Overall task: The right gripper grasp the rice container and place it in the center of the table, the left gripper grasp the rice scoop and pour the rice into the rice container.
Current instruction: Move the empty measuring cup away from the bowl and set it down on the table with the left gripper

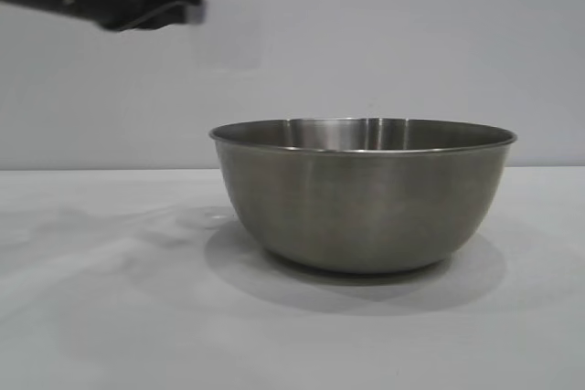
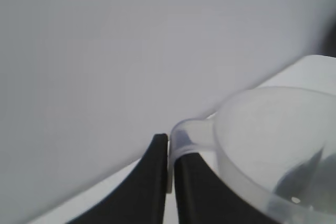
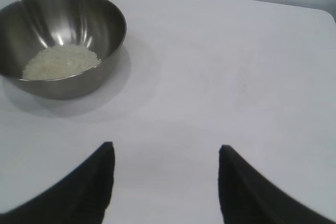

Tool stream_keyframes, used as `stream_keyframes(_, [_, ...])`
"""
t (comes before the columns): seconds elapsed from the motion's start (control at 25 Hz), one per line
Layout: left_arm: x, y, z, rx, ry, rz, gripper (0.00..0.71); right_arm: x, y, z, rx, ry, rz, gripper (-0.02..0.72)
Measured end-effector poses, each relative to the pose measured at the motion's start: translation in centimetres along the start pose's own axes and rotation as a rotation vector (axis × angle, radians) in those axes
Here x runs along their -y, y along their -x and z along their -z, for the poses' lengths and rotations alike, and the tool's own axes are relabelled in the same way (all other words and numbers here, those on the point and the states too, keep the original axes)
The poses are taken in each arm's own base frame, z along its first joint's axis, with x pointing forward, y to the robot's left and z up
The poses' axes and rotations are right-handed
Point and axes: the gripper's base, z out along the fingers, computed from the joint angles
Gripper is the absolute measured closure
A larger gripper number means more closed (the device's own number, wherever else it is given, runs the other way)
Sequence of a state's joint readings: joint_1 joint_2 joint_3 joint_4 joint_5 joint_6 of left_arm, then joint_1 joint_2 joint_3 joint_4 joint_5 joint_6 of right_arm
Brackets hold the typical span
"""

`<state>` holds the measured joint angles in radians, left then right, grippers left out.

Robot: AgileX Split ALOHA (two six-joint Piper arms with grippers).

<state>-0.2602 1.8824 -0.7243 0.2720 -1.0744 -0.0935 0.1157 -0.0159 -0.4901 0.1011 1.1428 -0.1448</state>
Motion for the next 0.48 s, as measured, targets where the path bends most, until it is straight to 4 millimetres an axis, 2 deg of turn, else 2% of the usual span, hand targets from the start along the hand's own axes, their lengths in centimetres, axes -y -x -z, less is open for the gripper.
stream_keyframes(0.12, [-0.4, -1.2, 1.4, -0.019, 0.059, -0.022, 0.71, 0.0, 0.0, 0.0, 0.0, 0.0, 0.0, 0.332])
stream_keyframes(0.24, [-0.4, -3.2, 2.3, -0.086, 0.09, -0.021, 0.71, 0.0, 0.0, 0.0, 0.0, 0.0, 0.0, 0.332])
stream_keyframes(0.32, [-0.5, -4.8, 2.6, -0.138, 0.11, -0.006, 0.71, 0.0, 0.0, 0.0, 0.0, 0.0, 0.0, 0.332])
stream_keyframes(0.48, [-0.8, -6.4, 2.8, -0.193, 0.151, -0.003, 0.71, 0.0, 0.0, 0.0, 0.0, 0.0, 0.0, 0.332])
